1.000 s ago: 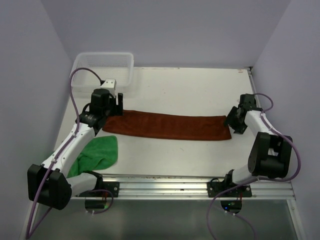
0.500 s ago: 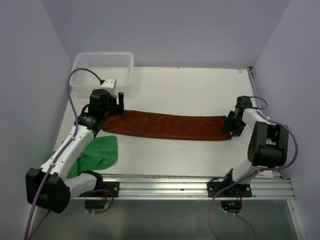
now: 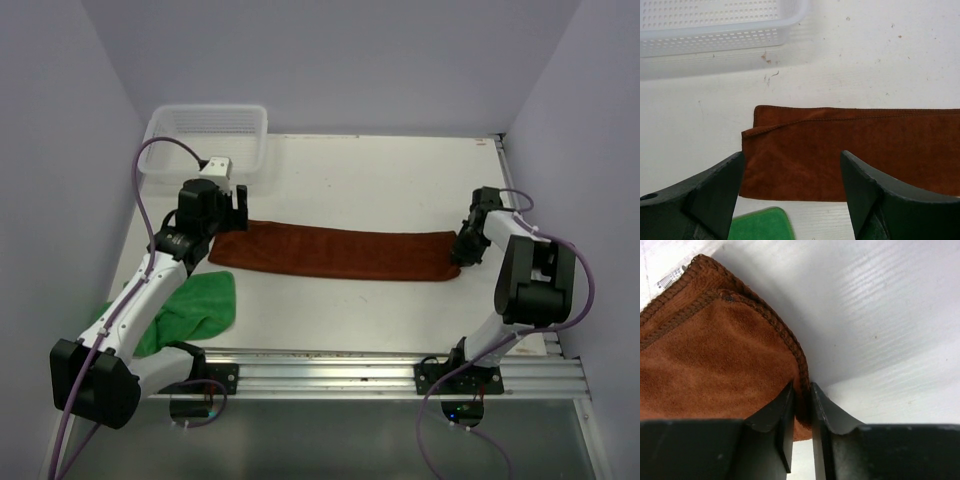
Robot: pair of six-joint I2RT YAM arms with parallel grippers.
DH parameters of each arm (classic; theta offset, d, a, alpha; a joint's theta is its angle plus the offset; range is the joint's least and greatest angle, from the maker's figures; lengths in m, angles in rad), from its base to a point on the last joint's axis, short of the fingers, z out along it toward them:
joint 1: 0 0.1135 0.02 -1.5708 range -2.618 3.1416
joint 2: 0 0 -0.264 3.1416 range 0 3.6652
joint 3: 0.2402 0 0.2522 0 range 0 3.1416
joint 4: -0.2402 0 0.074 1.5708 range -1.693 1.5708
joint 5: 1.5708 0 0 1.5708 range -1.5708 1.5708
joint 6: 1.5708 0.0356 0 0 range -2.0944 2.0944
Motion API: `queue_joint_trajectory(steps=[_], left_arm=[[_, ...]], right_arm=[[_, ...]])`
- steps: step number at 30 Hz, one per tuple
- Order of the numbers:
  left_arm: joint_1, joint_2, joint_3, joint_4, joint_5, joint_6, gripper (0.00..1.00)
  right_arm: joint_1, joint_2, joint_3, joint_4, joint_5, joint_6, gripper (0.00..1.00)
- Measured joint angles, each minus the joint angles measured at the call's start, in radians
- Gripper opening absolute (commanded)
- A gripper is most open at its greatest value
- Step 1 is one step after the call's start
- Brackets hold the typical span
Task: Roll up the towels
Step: Fold the towel
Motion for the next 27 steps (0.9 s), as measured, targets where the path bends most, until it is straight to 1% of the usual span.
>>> queue_joint_trajectory(steps=[2,3,4,9,12,17,23,27], left_arm=[[0.000,0.000,0.000,0.000,0.000,0.000,0.81],[0.000,0.000,0.000,0.000,0.000,0.000,0.81],[0.000,0.000,0.000,0.000,0.000,0.000,0.81],[-0.008,0.000,0.000,0.000,-0.001,0.000,0.81],[-0.014,0.000,0.000,0.000,0.000,0.000,0.81],[-0.019,0.000,0.000,0.000,0.009,0.000,0.82],[-0.045,0.000,0.000,-0.001,0.010,0.000,0.83],[-0.059,0.000,0.000,-0.001,0.011,0.000,0.84]], right_arm=[[0.003,0.011,0.019,-0.005,0.008,0.000,0.09],[0.005,0.016,0.032,-0.013,0.016,-0.002,0.01],[0.007,0.018,0.046,-0.024,0.032,-0.003,0.00],[0.009,-0.002,0.129,-0.095,0.155,-0.008,0.00],[0.009,-0.071,0.168,-0.145,0.232,-0.009,0.00],[0.009,-0.207,0.251,-0.216,0.317,-0.008,0.00],[0.018,-0.259,0.410,-0.295,0.356,-0.026,0.00],[0.086,-0.259,0.478,-0.334,0.370,-0.058,0.00]])
